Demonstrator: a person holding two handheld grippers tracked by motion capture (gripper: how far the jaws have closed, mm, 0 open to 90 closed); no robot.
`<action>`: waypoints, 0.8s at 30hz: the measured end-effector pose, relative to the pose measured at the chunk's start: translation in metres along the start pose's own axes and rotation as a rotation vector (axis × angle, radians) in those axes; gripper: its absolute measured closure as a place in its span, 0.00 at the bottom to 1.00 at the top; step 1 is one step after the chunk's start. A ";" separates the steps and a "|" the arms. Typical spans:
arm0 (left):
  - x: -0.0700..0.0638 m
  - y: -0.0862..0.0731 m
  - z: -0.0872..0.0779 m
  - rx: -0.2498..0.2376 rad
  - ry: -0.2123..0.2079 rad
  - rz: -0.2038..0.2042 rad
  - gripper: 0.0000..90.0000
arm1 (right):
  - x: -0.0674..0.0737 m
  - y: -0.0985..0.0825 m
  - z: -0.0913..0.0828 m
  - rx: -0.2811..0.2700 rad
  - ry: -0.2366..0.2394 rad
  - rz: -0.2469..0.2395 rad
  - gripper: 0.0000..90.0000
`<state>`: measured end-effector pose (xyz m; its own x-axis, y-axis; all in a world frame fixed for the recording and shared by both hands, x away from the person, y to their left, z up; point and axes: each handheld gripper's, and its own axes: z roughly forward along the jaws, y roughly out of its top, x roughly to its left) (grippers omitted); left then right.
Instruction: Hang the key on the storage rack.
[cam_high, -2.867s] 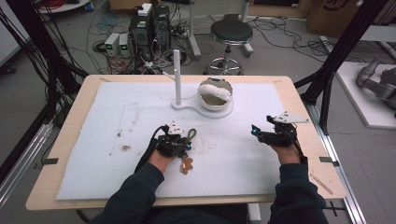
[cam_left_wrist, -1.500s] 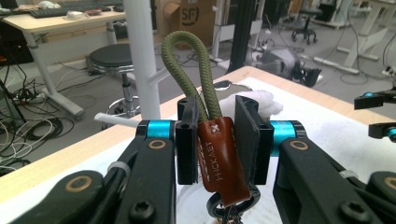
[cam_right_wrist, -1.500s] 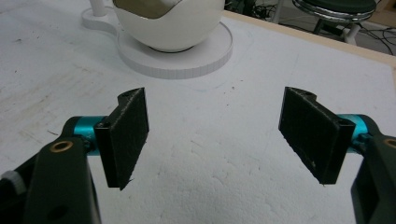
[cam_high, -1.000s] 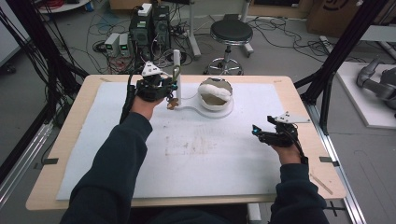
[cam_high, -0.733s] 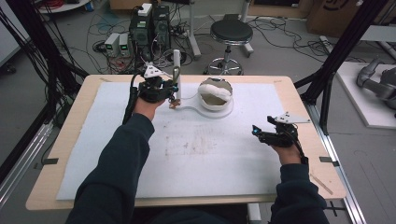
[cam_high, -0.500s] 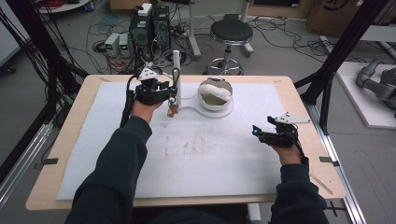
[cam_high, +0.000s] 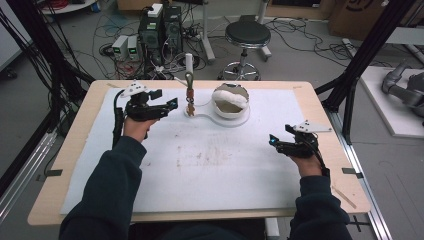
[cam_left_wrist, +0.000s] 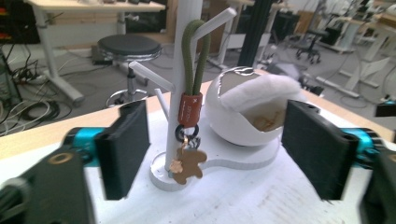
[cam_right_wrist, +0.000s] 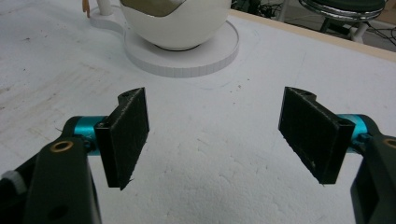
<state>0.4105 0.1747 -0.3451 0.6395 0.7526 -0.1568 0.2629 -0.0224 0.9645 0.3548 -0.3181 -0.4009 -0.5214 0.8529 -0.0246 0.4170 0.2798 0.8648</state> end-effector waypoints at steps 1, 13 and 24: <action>0.000 -0.002 -0.004 -0.012 -0.005 0.006 0.24 | 0.000 0.000 0.000 -0.002 0.001 -0.003 0.27; -0.009 -0.047 -0.050 -0.043 0.015 0.035 0.22 | 0.004 0.001 0.004 -0.006 0.036 -0.026 0.24; -0.007 -0.074 -0.064 -0.010 0.084 0.028 0.22 | 0.007 -0.001 0.005 0.007 0.059 -0.045 0.23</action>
<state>0.3400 0.2130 -0.4016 0.5838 0.8042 -0.1121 0.2388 -0.0381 0.9703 0.3546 -0.3105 -0.4043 -0.5822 0.8123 -0.0337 0.3971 0.3203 0.8601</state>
